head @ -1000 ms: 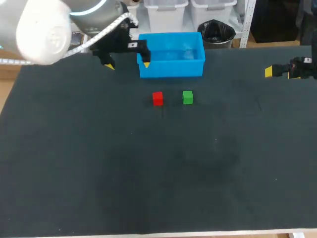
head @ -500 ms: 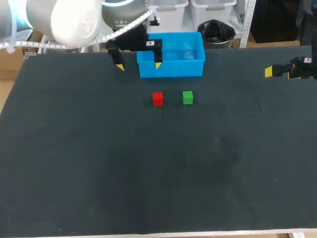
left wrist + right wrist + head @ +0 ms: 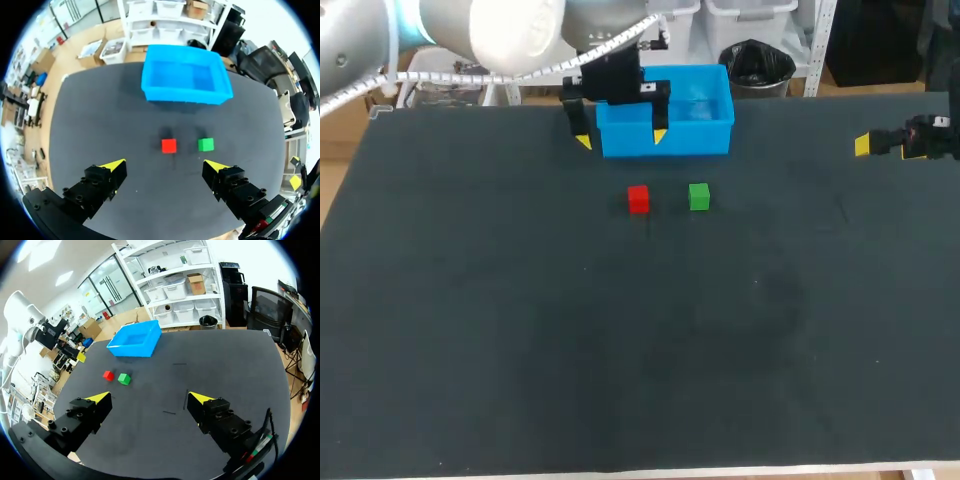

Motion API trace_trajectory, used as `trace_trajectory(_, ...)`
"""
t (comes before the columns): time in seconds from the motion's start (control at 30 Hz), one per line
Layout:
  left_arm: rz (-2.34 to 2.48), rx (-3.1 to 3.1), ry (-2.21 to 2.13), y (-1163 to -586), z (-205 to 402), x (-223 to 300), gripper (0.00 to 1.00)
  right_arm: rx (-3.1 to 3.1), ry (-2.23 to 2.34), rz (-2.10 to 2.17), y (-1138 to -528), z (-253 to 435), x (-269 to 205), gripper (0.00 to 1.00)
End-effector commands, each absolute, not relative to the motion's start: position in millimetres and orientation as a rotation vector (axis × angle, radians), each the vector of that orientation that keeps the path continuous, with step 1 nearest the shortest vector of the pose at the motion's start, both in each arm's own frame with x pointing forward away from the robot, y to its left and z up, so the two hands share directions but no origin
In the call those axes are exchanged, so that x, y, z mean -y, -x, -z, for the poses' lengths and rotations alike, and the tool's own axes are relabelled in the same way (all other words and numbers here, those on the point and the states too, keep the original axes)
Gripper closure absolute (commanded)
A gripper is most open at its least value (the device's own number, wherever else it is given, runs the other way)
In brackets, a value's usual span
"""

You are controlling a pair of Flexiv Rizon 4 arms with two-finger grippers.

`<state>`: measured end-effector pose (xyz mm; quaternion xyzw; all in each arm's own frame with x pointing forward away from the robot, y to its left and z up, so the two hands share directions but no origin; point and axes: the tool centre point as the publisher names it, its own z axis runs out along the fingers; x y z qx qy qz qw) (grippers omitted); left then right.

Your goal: Use the left arm to pick the red cube and place it into the blue plastic box first, then use the right arm to grasp the green cube and put it into the same blue plastic box after the first action is fully finished.

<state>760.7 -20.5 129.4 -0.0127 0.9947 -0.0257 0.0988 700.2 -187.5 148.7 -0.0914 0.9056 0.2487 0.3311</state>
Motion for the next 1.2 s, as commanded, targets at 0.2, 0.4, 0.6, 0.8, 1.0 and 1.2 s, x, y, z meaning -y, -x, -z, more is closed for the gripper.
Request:
trace_trajectory(0.2, 0.002, -3.023, 0.009, -774, -112, 35, 0.00, -2.369, 0.238, -0.648, -700, -149, 187, 0.00)
trace_trajectory(0.4, -0.012, -3.043, 0.032, -780, -105, 37, 0.00, -2.369, 0.238, -0.648, -700, -149, 187, 0.00)
trace_trajectory(0.6, 0.076, -3.049, 0.089, -791, -105, 35, 0.00, -2.369, 0.238, -0.648, -700, -149, 187, 0.00)
trace_trajectory(0.8, 0.088, -3.045, 0.096, -794, -106, 33, 0.00, -2.369, 0.238, -0.648, -700, -149, 187, 0.00)
trace_trajectory(1.0, 0.088, -3.045, 0.096, -794, -106, 33, 0.00, -2.369, 0.238, -0.648, -700, -149, 187, 0.00)
trace_trajectory(1.2, 0.088, -3.045, 0.096, -794, -106, 33, 0.00, -2.369, 0.238, -0.648, -700, -149, 187, 0.00)
